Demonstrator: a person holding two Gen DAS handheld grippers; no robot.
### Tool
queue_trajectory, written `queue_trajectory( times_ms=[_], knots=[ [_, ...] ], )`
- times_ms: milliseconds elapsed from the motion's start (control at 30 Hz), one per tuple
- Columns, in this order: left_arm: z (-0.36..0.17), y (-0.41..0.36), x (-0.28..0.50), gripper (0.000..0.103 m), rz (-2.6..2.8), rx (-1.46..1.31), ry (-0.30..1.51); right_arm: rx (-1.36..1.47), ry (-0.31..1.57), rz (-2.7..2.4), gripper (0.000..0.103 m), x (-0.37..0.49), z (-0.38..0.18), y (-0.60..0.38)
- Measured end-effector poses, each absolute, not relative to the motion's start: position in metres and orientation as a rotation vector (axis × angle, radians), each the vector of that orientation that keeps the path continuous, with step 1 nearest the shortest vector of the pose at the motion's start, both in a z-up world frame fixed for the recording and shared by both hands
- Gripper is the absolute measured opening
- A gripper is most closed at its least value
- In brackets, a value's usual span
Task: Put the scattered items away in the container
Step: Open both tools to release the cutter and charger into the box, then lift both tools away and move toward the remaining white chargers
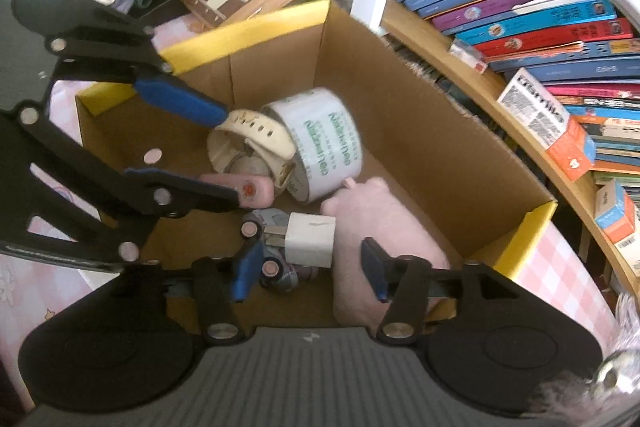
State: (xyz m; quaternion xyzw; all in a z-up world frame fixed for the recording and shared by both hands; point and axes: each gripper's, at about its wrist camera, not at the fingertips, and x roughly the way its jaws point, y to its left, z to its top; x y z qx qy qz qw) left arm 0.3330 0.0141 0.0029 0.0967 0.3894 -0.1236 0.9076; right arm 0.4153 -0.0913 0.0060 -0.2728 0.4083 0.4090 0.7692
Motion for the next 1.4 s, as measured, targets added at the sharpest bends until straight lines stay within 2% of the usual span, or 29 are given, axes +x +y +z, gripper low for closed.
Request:
queue_trajectory(
  times_ms=[200, 300, 500, 900, 1400],
  knots=[
    [0.018, 0.016, 0.317, 0.062, -0.247, 0.178, 0.748, -0.569, 0.846, 0.862, 0.063, 0.408, 0.023, -0.099],
    [0.024, 0.018, 0.31, 0.069, -0.238, 0.165, 0.725, -0.572, 0.817, 0.834, 0.078, 0.403, 0.029, -0.101],
    [0.032, 0.023, 0.293, 0.08, -0.198, 0.15, 0.688, -0.559, 0.773, 0.783, 0.083, 0.39, 0.038, -0.108],
    [0.039, 0.041, 0.245, 0.081, -0.158, 0.118, 0.654, -0.476, 0.686, 0.655, 0.086, 0.341, 0.058, -0.142],
    [0.02, 0.048, 0.19, 0.081, -0.137, 0.049, 0.69, -0.391, 0.752, 0.552, 0.087, 0.277, 0.042, -0.178]
  ],
)
